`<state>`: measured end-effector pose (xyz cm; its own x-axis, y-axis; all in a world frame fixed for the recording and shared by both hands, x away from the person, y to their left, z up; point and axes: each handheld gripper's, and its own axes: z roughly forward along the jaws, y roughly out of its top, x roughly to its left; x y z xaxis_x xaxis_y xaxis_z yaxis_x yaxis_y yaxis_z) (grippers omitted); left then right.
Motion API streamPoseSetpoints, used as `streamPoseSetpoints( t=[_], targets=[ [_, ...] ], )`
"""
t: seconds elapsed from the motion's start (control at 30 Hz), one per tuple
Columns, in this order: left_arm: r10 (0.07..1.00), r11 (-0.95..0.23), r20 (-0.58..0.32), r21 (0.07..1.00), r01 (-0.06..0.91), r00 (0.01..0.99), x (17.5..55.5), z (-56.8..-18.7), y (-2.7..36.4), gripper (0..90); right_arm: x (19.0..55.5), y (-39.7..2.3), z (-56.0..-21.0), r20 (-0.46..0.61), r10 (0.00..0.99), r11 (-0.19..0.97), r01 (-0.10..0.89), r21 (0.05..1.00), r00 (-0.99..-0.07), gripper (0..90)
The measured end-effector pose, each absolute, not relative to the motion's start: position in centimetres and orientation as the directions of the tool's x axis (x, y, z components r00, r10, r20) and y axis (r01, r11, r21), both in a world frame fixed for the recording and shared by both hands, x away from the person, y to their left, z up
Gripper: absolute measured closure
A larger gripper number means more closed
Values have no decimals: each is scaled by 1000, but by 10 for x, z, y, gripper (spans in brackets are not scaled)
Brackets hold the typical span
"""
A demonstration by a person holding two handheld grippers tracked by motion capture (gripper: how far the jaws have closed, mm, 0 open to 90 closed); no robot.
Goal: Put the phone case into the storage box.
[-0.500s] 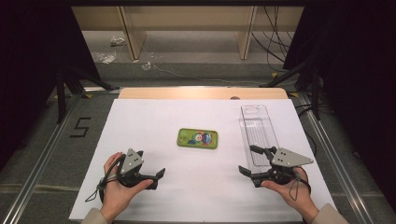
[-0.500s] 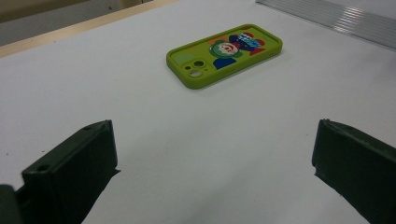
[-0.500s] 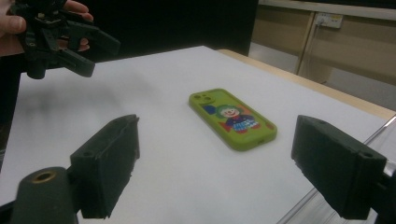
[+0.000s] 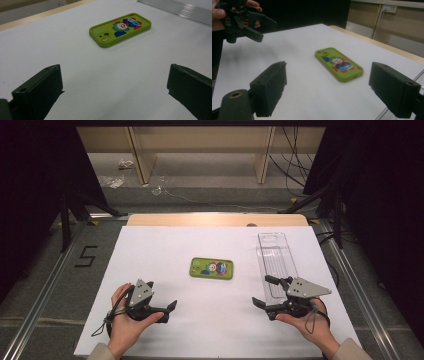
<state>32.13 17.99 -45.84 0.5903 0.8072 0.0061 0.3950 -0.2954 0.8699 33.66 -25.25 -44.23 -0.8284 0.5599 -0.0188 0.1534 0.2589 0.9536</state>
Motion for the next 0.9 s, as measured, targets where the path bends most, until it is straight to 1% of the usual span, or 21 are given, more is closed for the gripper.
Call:
streamPoseSetpoints(
  t=[0.1,0.17,0.3,0.37,0.4,0.43,0.47,0.5,0.53,0.57,0.6,0.67,0.7,0.73,0.83,0.87,0.9],
  targets=[
    [808,-294,4,869,397,590,322,-459,180,0,338,-250,-442,-24,554,267,151,952,-832,171],
    [808,-293,3,869,398,589,322,-459,180,0,340,-245,-440,-25,554,265,148,953,-832,201],
    [808,-284,-6,872,399,589,322,-459,181,4,343,-239,-437,-56,554,291,131,948,-831,304],
    [808,-285,-6,872,399,589,322,-459,180,5,345,-236,-435,-58,559,284,125,951,-827,365],
    [807,-285,-5,872,397,590,323,-458,180,5,345,-236,-435,-58,559,284,125,951,-827,365],
    [808,-283,-6,873,398,589,322,-458,180,5,348,-233,-433,-69,573,299,129,946,-817,426],
    [808,-284,-5,873,396,589,323,-458,180,5,348,-233,-433,-69,573,299,129,946,-817,426],
    [809,-283,-5,873,396,588,323,-458,180,7,352,-230,-431,-70,583,296,131,946,-810,496],
    [809,-282,-6,874,396,588,323,-458,180,8,354,-229,-431,-69,585,296,134,946,-808,533],
    [809,-278,-11,874,399,588,323,-458,180,8,354,-229,-431,-69,585,296,134,946,-808,533],
    [809,-278,-11,874,398,588,323,-458,180,9,357,-227,-430,-67,591,299,141,944,-804,572],
    [808,-279,-11,874,398,589,323,-458,180,11,364,-221,-427,-45,595,292,164,942,-802,688],
    [808,-279,-11,874,398,590,323,-459,180,11,364,-221,-427,-45,595,292,164,942,-802,688],
    [808,-279,-11,874,398,589,323,-459,180,11,369,-217,-425,-34,601,283,173,944,-799,751],
    [809,-278,-10,874,398,587,323,-458,180,13,378,-210,-424,-23,613,288,196,937,-789,833],
    [810,-278,-10,874,399,586,323,-458,180,13,378,-210,-424,-23,613,288,196,937,-789,833],
    [811,-278,-9,873,400,585,323,-458,180,14,383,-204,-424,-22,626,299,213,930,-780,874]
  ],
)
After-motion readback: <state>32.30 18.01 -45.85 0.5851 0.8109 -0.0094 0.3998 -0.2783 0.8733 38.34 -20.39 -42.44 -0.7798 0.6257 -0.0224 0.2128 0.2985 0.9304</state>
